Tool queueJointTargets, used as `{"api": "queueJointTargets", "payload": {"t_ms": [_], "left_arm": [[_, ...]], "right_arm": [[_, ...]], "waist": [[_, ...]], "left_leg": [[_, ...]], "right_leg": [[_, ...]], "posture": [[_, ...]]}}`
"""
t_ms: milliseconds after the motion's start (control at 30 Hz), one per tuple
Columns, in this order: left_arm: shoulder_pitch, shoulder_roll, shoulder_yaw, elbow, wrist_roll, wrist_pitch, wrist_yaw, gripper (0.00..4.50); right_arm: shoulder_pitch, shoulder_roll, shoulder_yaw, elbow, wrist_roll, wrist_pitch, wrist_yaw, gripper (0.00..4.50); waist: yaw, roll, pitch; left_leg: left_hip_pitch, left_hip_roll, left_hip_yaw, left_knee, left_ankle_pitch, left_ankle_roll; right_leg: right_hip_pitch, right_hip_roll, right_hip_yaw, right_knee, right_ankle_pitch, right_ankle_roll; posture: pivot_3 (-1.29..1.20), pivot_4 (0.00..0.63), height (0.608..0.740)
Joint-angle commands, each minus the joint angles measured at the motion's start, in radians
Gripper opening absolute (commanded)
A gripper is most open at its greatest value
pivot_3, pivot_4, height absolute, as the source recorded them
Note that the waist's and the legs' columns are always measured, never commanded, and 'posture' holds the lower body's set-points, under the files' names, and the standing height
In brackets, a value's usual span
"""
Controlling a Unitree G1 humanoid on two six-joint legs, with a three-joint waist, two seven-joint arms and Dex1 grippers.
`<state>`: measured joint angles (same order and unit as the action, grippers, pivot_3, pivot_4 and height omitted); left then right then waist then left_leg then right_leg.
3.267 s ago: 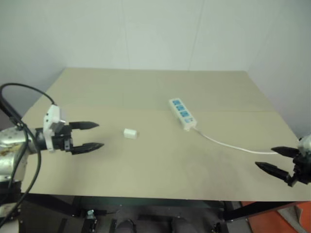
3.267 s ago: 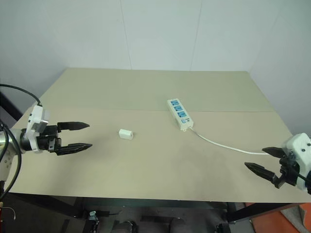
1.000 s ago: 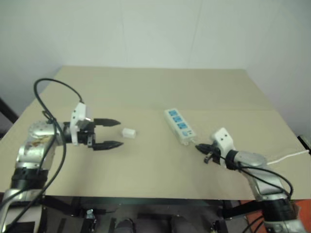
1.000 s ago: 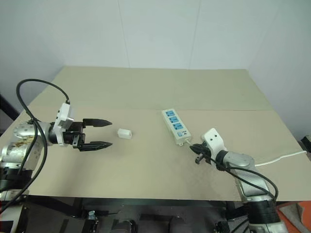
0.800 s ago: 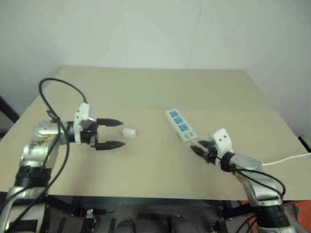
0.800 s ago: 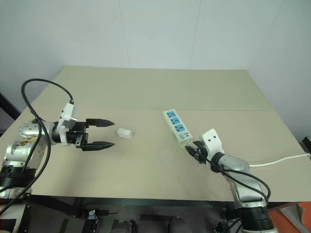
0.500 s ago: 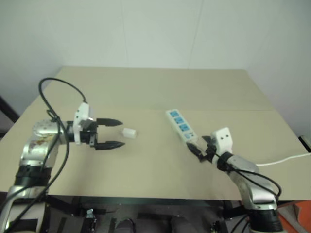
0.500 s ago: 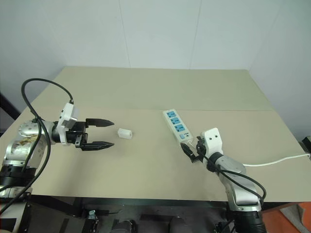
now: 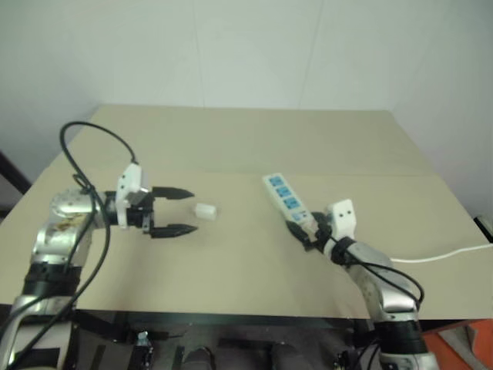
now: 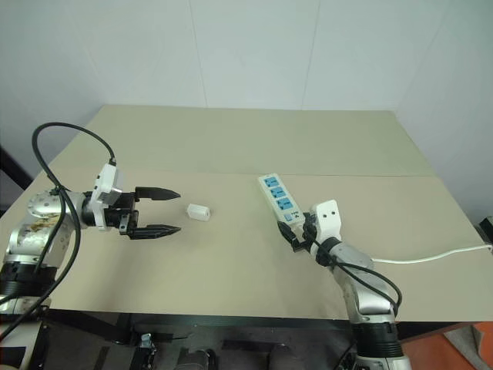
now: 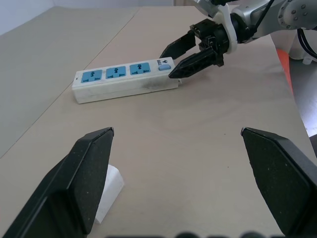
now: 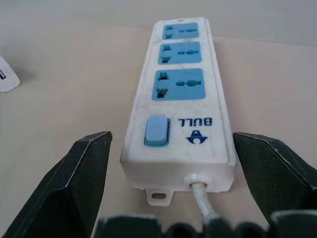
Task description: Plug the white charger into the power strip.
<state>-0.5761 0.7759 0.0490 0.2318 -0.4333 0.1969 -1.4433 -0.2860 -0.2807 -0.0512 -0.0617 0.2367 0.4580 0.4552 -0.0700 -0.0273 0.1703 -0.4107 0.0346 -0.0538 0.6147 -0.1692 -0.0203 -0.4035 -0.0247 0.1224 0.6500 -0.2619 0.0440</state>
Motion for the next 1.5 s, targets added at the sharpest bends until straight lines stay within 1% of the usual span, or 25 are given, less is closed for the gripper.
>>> {"api": "queueJointTargets", "payload": {"t_ms": [33, 300, 533, 633, 667, 700, 800, 833, 900, 967, 1033, 1100, 1167, 1233, 1333, 1500], "left_arm": [[0.003, 0.011, 0.027, -0.03, -0.014, -0.009, 0.003, 4.5], [0.004, 0.008, 0.027, -0.035, -0.015, -0.01, 0.009, 4.5], [0.005, 0.01, 0.029, -0.046, -0.027, 0.009, 0.006, 4.5], [-0.003, 0.004, 0.023, -0.047, -0.022, 0.013, 0.018, 4.5], [-0.008, -0.001, 0.019, -0.053, -0.017, 0.018, 0.032, 4.5], [-0.012, -0.005, 0.016, -0.058, -0.013, 0.021, 0.043, 4.5], [-0.028, -0.019, -0.009, -0.089, 0.053, 0.015, 0.136, 4.5], [-0.066, -0.009, -0.047, -0.091, 0.088, 0.049, 0.142, 4.5], [-0.15, 0.009, -0.125, -0.075, 0.162, 0.075, 0.125, 4.5], [-0.222, 0.014, -0.178, -0.041, 0.199, 0.074, 0.084, 4.5], [-0.333, 0.0, -0.238, 0.01, 0.237, 0.09, 0.037, 4.5], [-0.409, -0.015, -0.278, 0.055, 0.265, 0.088, 0.004, 4.5], [-0.515, -0.033, -0.362, 0.145, 0.322, 0.031, -0.11, 4.5], [-0.608, -0.058, -0.451, 0.257, 0.397, -0.021, -0.167, 4.5], [-0.714, -0.121, -0.563, 0.462, 0.545, -0.164, -0.165, 4.5], [-0.825, -0.243, -0.643, 0.732, 0.691, -0.299, -0.125, 4.5]], "right_arm": [[-0.024, 0.022, 0.004, 0.041, -0.003, -0.072, -0.003, 4.47], [-0.028, 0.074, 0.011, 0.174, -0.046, -0.247, -0.032, 4.47], [-0.016, 0.075, 0.015, 0.198, -0.057, -0.285, -0.022, 4.47], [-0.011, 0.072, 0.026, 0.201, -0.071, -0.303, -0.019, 3.9], [-0.011, 0.071, 0.029, 0.202, -0.074, -0.303, -0.018, 3.6], [-0.012, 0.07, 0.03, 0.203, -0.074, -0.302, -0.018, 3.42], [-0.019, 0.068, 0.032, 0.211, -0.078, -0.296, -0.02, 3.42], [-0.021, 0.064, 0.034, 0.214, -0.079, -0.294, -0.014, 3.42], [-0.026, 0.055, 0.037, 0.218, -0.079, -0.288, -0.002, 3.42], [-0.031, 0.048, 0.039, 0.222, -0.076, -0.283, 0.006, 3.42], [-0.035, 0.039, 0.041, 0.222, -0.071, -0.273, 0.018, 3.42], [-0.039, 0.034, 0.042, 0.224, -0.069, -0.269, 0.025, 3.42], [-0.046, 0.033, 0.04, 0.231, -0.064, -0.261, 0.027, 3.42], [-0.051, 0.034, 0.039, 0.238, -0.063, -0.256, 0.028, 3.42], [-0.049, 0.031, 0.045, 0.242, -0.066, -0.251, 0.03, 3.42], [-0.044, 0.034, 0.049, 0.246, -0.07, -0.246, 0.023, 3.42]], "waist": [[-0.002, 0.0, 0.0], [-0.001, 0.0, 0.0], [-0.001, 0.0, 0.0], [-0.001, 0.0, 0.0], [-0.001, 0.0, 0.0], [-0.002, 0.0, 0.0], [-0.001, 0.0, 0.0], [-0.001, 0.0, 0.0], [0.001, -0.001, -0.001], [0.001, -0.001, -0.001], [0.0, -0.001, -0.001], [-0.003, -0.001, -0.001], [-0.002, -0.001, -0.001], [-0.003, -0.001, -0.001], [-0.004, -0.001, -0.001], [-0.007, -0.001, -0.001]], "left_leg": [[0.0, 0.0, 0.0, 0.0, 0.0, 0.0], [0.0, 0.0, 0.0, 0.0, 0.0, 0.0], [0.001, 0.0, 0.0, 0.0, 0.0, 0.0], [0.001, 0.0, 0.0, 0.0, 0.0, 0.0], [0.001, 0.0, 0.0, 0.0, 0.0, 0.0], [0.001, 0.0, 0.0, 0.0, 0.0, 0.0], [0.001, 0.0, 0.0, 0.0, 0.0, 0.0], [0.001, 0.0, 0.0, 0.0, 0.0, 0.0], [0.001, 0.0, 0.0, 0.0, 0.0, 0.0], [0.002, 0.0, -0.001, 0.001, 0.0, 0.0], [0.002, 0.0, 0.0, 0.0, 0.0, 0.0], [0.001, 0.0, -0.001, 0.0, 0.0, 0.0], [0.001, 0.0, 0.0, 0.0, 0.0, 0.0], [0.002, 0.0, 0.0, 0.0, 0.0, 0.0], [0.002, 0.0, 0.0, 0.0, 0.0, 0.0], [0.001, 0.0, 0.0, 0.0, 0.0, 0.0]], "right_leg": [[0.0, 0.0, 0.0, 0.0, 0.0, 0.0], [0.0, 0.0, 0.0, 0.0, 0.0, 0.0], [0.0, 0.0, 0.0, 0.0, 0.0, -0.001], [0.0, 0.0, 0.0, 0.0, 0.0, -0.001], [0.0, 0.0, 0.0, 0.0, 0.0, -0.001], [0.0, 0.0, 0.0, 0.0, 0.0, -0.001], [0.001, 0.0, 0.0, 0.0, 0.0, -0.001], [0.001, 0.0, 0.0, 0.0, 0.0, -0.001], [0.001, 0.0, 0.0, 0.001, 0.0, -0.001], [0.002, 0.0, 0.0, 0.001, 0.0, 0.001], [0.002, 0.0, 0.0, 0.0, 0.0, 0.001], [0.001, 0.001, 0.0, 0.0, 0.0, 0.001], [0.001, 0.001, 0.001, 0.0, 0.0, 0.001], [0.001, 0.001, 0.001, 0.0, -0.001, 0.001], [0.001, 0.001, 0.001, 0.0, -0.001, 0.002], [0.0, 0.002, 0.001, 0.0, -0.001, 0.002]], "posture": [[0.0, 0.15, 0.74], [0.0, 0.15, 0.74], [0.0, 0.15, 0.74], [0.0, 0.15, 0.74], [0.0, 0.15, 0.74], [0.0, 0.15, 0.74], [0.0, 0.15, 0.74], [0.0, 0.15, 0.74], [0.0, 0.15, 0.74], [0.0, 0.15, 0.74], [0.0, 0.15, 0.74], [0.0, 0.15, 0.74], [0.0, 0.15, 0.74], [0.0, 0.15, 0.74], [0.0, 0.15, 0.74], [0.0, 0.15, 0.74]]}}
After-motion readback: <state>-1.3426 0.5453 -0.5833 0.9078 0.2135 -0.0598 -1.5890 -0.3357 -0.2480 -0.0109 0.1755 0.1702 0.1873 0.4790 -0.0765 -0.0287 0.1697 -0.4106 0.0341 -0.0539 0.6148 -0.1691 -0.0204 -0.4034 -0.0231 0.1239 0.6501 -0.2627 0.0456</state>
